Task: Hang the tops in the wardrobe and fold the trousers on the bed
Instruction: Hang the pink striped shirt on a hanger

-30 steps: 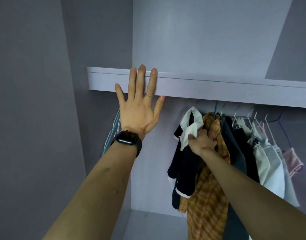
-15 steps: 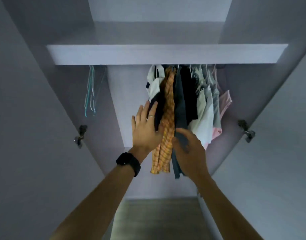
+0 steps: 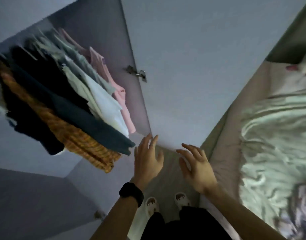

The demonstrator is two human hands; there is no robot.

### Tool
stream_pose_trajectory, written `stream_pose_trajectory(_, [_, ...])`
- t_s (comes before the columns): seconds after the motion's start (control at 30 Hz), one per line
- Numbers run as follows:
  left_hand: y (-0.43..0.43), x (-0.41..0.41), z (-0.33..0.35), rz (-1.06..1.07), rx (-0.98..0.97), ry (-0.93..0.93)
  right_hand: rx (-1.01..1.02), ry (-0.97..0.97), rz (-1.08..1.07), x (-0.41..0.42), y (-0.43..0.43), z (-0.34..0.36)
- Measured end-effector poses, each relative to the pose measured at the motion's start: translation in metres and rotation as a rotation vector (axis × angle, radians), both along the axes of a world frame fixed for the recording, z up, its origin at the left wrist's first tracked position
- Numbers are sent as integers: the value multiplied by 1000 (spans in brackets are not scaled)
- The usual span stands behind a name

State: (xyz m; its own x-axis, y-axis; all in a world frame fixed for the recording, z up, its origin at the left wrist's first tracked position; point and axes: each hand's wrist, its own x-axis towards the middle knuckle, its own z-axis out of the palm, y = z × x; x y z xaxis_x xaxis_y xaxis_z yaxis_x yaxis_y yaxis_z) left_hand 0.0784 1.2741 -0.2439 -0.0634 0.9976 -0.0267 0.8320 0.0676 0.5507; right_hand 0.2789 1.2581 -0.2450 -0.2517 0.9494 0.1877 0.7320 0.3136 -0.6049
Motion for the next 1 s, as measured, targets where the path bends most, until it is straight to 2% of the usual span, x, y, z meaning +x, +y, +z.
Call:
stream_pose_trajectory(0.2, [22,50,-19,-452,-109,69,-111,-108,-529,71,-67,-27])
stream_pose_trajectory(0.3, [24,85,-22,-596,-175,81,-145,-101,-762,92,-103,-26])
stream_pose_trajectory(0.5, [8,212,-25,-1041,-127,146,-264,-52,-1258,152,-194,-33])
stream_pose_trajectory(0.6, [2,278,-28,-1182,-145,157,-308,-31,-1378,191,-225,-48])
stream_pose_trajectory(0.73, [0,361,-40,-1261,-169,209,-380,11,-1461,261,-240,-67])
stream_pose_trajectory(1.0, [21,494,-148,-1281,-227,406,-674,174,-1514,408,-222,-138])
